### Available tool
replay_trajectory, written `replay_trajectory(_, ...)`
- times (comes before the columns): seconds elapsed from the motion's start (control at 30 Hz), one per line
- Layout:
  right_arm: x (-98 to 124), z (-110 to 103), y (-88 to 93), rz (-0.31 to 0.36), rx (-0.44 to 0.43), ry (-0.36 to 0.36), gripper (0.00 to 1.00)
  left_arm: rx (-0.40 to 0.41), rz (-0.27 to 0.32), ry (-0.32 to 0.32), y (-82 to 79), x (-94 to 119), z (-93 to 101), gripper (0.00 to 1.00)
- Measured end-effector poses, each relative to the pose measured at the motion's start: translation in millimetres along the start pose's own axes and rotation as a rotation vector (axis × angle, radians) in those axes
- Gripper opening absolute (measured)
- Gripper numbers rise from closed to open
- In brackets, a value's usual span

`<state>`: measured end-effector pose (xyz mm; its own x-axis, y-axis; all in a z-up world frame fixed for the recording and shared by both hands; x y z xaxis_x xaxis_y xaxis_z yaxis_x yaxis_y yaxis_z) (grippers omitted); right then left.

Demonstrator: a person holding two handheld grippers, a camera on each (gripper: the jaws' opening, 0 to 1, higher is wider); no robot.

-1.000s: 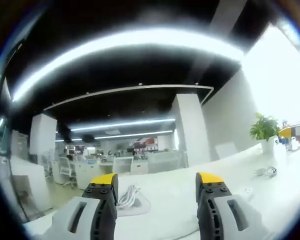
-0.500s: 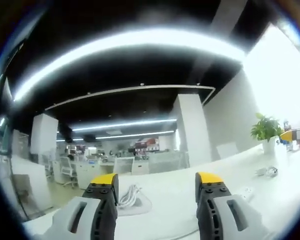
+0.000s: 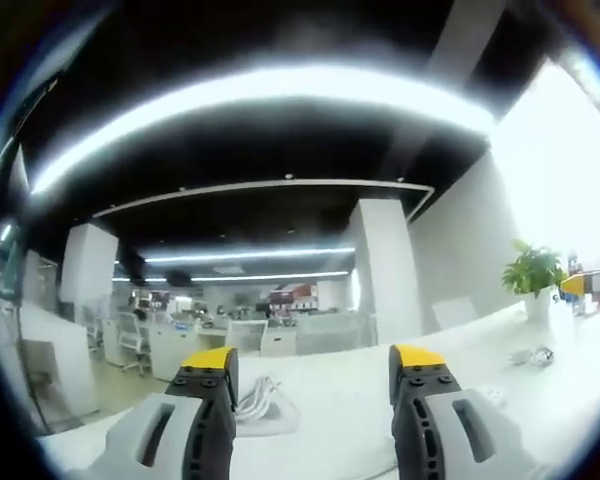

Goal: Straighten the power strip on the desk, plug the charger into it

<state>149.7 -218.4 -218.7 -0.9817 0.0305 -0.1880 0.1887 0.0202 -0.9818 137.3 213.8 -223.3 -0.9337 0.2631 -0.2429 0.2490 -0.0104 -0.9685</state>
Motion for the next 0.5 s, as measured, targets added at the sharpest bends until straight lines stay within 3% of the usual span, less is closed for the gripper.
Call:
replay_trajectory(0.33,-3.1,-3.5,-2.9,0.000,0.044,-0.060,0.59,0.029,0.042,0.055,-2.5,-3.0,2.6,0.60)
replay_trajectory(0.5,-5.7,-6.0,-8.9,0.004,0.067,-0.102,0.56,0.002,0.009,0.084,1.1,-7.1,3.5,0.60)
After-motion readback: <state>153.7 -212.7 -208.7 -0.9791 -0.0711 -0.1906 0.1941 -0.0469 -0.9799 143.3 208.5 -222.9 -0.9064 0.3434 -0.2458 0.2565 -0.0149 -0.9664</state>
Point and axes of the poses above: the point that each gripper's makers call its tool centre point, and the gripper's own axes: x roughly backward along the fingers, z roughly to its right, y roughly out of its underside, the point moved 9 cm from there along x, roughly backward along the fingers, and after that the axes turned 13 degrees about y, right-handed, at the moved point
